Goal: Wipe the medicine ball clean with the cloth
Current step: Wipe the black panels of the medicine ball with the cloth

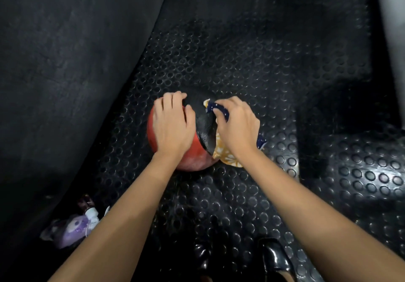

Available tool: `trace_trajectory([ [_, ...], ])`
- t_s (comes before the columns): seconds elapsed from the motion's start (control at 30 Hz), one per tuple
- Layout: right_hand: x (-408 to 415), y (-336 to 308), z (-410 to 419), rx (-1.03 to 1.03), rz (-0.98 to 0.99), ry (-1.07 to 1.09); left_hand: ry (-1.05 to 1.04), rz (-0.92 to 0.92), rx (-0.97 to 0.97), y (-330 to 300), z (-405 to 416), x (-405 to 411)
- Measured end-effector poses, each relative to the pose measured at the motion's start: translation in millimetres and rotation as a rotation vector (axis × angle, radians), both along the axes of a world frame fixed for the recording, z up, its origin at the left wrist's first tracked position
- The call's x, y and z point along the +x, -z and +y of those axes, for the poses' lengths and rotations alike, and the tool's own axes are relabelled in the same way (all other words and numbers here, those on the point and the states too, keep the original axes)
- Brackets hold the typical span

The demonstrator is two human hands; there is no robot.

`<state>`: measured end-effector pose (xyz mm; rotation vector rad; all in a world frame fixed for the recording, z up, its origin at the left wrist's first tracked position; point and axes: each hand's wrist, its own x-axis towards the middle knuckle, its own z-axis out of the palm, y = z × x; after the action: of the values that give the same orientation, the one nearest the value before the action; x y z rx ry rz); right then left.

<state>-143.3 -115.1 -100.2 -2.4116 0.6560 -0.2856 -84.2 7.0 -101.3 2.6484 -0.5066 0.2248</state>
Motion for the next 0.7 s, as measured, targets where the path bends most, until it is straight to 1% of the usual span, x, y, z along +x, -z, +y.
trace_trajectory([
  [0.03,-2.6,1.4,0.2,-0.008,-0.002,-0.006,0.007,0.022,0.029,-4.1,-4.8,5.6],
  [0.1,-6.3,4.4,1.1,-0.013,-0.016,-0.022,0.092,0.073,0.091,-6.3,-14.3,16.3],
  [0.2,-7.4,6.4,0.3,0.024,-0.024,-0.074,0.181,0.122,0.185,0.1,-16.0,25.6],
  [0.3,-7.4,10.0,-4.7,0.134,-0.015,-0.079,0.158,0.180,0.141,2.4,-8.4,29.7],
  [0.37,-4.6,14.0,-8.0,0.243,-0.042,-0.009,0.111,0.183,0.077,1.9,-3.9,31.6],
  [0.4,-1.3,15.0,-9.0,0.264,-0.042,0.034,0.096,0.184,0.054,1.8,-1.3,31.7],
  [0.5,10.5,9.8,-0.2,0.194,0.002,0.063,0.080,0.182,0.032,2.7,7.5,27.0],
  [0.53,8.4,6.1,8.2,0.152,-0.011,0.039,0.063,0.180,0.027,2.4,10.6,24.9],
  [0.63,-11.8,1.1,37.3,0.027,-0.141,-0.120,0.014,0.177,0.004,0.9,19.8,18.2],
  [0.7,-9.4,1.9,31.8,-0.023,-0.152,-0.153,0.023,0.176,-0.027,0.1,22.5,13.2],
])
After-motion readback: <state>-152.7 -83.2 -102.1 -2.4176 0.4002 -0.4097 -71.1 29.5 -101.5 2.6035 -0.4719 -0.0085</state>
